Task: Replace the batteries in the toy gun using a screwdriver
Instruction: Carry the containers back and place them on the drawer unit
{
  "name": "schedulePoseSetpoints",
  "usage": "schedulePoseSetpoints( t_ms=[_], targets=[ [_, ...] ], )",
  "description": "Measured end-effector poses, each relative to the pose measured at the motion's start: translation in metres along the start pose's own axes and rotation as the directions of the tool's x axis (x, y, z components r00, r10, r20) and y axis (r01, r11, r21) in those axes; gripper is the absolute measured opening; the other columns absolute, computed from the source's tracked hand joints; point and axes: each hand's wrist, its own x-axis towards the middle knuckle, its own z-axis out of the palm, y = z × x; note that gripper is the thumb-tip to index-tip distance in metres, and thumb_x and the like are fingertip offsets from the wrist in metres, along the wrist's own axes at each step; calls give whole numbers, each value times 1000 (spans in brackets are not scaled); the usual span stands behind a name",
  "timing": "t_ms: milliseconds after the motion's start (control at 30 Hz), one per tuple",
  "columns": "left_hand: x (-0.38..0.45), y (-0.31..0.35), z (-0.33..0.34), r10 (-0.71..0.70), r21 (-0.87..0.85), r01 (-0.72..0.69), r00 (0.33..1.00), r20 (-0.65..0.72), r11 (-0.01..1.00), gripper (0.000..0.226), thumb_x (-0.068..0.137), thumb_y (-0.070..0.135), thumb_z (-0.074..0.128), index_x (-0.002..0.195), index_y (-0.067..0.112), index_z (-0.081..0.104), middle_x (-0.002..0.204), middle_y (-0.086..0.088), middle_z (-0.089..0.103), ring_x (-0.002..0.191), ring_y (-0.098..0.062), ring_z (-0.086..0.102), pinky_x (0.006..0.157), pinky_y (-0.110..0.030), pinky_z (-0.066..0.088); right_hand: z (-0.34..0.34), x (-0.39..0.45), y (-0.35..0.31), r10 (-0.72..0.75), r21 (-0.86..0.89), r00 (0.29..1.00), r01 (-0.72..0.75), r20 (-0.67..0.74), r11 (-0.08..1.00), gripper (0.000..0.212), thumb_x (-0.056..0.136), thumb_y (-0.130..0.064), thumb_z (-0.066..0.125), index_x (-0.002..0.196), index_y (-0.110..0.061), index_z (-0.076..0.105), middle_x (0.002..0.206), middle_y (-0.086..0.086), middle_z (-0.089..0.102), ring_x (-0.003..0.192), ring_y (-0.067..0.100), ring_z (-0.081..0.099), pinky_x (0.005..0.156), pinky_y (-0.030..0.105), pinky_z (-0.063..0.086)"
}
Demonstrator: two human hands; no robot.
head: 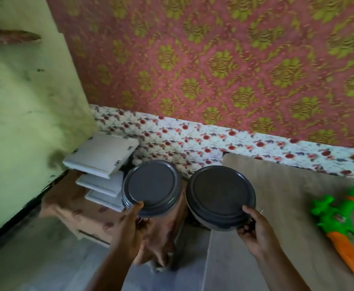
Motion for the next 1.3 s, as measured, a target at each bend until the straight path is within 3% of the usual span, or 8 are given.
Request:
schedulePoseSetpoints(
  t_ms=[233, 367, 700, 800, 900, 1033, 1133, 1300],
  targets=[
    [38, 42, -55, -19, -96, 8, 994, -111, 995, 6, 91, 6, 55, 86, 5, 57, 84, -13, 58, 76, -21, 56, 46, -23, 54, 67, 10, 42, 47, -46, 998, -44, 48, 998, 15, 85, -11, 57, 73, -14, 48, 67, 1, 36, 55, 10, 29, 39, 19, 31],
    [78, 72, -74, -19, -63, 14, 996, -87, 998, 3, 92, 8, 55, 91, 7, 58, 88, -14, 60, 76, -22, 57, 47, -26, 55, 104, 26, 65, 56, -47, 998, -56, 13, 997, 18, 84, -10, 58, 71, -16, 47, 66, 1, 35, 53, 10, 27, 34, 17, 31],
    [198, 152, -120, 10, 25, -10, 1000, -16, 1000, 16, 91, 11, 57, 106, 8, 59, 103, -14, 64, 88, -23, 61, 56, -26, 58, 219, 57, 122, 94, 57, 995, -92, -31, 994, 22, 87, -10, 56, 70, -17, 43, 68, 0, 31, 55, 10, 24, 55, 24, 22],
    [221, 173, -124, -5, 32, 5, 1000, -5, 999, 10, 90, 11, 58, 99, 8, 59, 102, -14, 63, 88, -24, 62, 65, -30, 54, 245, 62, 133, 81, 51, 996, -79, -38, 996, 22, 86, -11, 56, 70, -17, 43, 66, 0, 31, 54, 10, 25, 51, 23, 24],
    [245, 191, -126, -28, 37, 28, 1000, 7, 999, 10, 90, 12, 60, 98, 7, 59, 104, -15, 62, 89, -24, 62, 60, -27, 57, 262, 66, 144, 50, 66, 998, -48, -34, 997, 22, 86, -11, 55, 70, -17, 43, 64, -1, 29, 54, 9, 25, 50, 22, 25],
    [286, 206, -130, -101, 99, 102, 995, -14, 990, 32, 87, 15, 65, 113, 0, 56, 111, -19, 61, 91, -26, 62, 56, -27, 57, 278, 71, 163, 20, 41, 997, -17, -81, 999, 19, 85, -13, 58, 71, -15, 46, 55, -3, 31, 48, 9, 29, 40, 21, 29],
    [320, 213, -133, -159, 99, 159, 987, -10, 982, 40, 84, 14, 68, 118, -2, 54, 114, -21, 60, 97, -31, 62, 51, -28, 58, 293, 67, 180, 2, 64, 991, 7, -131, 998, 18, 85, -12, 59, 73, -12, 46, 54, 0, 31, 47, 12, 30, 46, 26, 29],
    [361, 221, -126, -279, 178, 269, 960, 35, 947, 13, 86, 10, 65, 94, 2, 57, 93, -17, 60, 86, -29, 61, 57, -31, 58, 318, 45, 214, -47, 158, 990, 69, -136, 985, 23, 83, -11, 57, 67, -14, 42, 39, -3, 35, 36, 10, 34, 38, 21, 32]
  ],
)
